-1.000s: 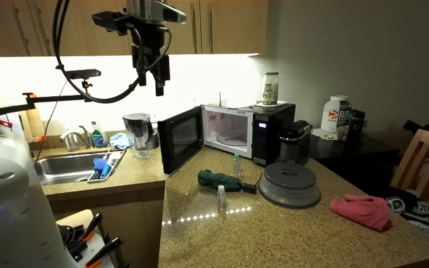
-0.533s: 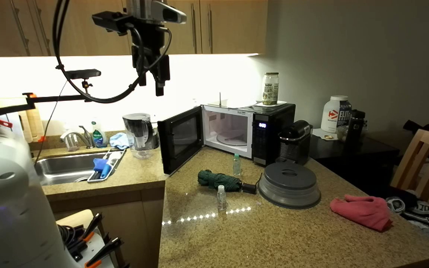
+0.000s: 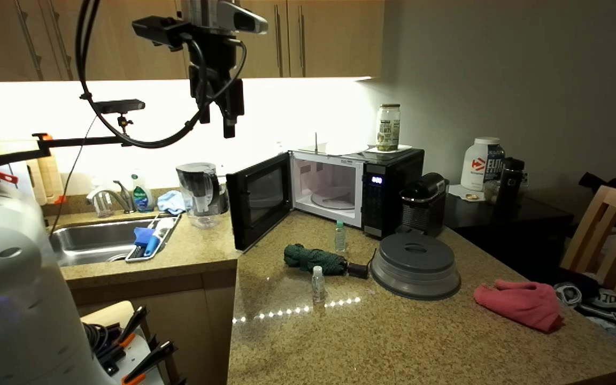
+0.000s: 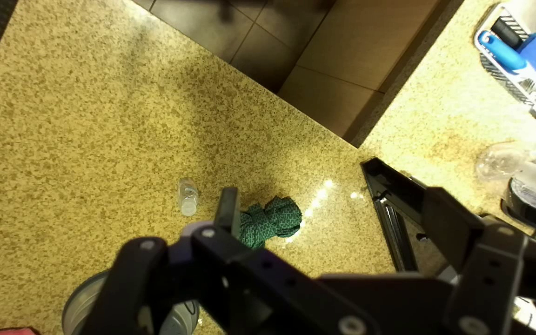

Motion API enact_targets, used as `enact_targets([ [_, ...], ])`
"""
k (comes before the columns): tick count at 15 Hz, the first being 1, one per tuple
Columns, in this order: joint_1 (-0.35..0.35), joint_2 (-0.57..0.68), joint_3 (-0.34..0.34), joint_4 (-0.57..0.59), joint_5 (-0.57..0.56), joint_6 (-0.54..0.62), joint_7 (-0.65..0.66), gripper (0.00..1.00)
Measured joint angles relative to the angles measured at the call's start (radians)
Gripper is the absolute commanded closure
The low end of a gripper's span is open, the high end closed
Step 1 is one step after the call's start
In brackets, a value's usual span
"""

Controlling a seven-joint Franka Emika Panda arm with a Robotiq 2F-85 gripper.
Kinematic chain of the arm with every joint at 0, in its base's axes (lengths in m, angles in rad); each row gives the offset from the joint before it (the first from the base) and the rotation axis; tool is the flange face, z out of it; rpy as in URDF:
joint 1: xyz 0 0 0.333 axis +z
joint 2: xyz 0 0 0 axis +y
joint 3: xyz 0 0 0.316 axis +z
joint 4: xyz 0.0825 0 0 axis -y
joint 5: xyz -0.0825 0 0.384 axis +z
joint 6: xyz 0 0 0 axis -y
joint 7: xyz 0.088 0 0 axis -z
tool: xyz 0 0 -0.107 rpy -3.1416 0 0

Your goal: Close the microwave door

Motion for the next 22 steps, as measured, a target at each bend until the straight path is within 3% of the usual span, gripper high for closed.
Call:
enact_targets([
  [11,0.007,0.035,0.035,0.008,0.036,0.056,0.000,0.00],
  [22,0.100,0.288,0.129,0.146,0.081,0.099,-0.052,0.00],
])
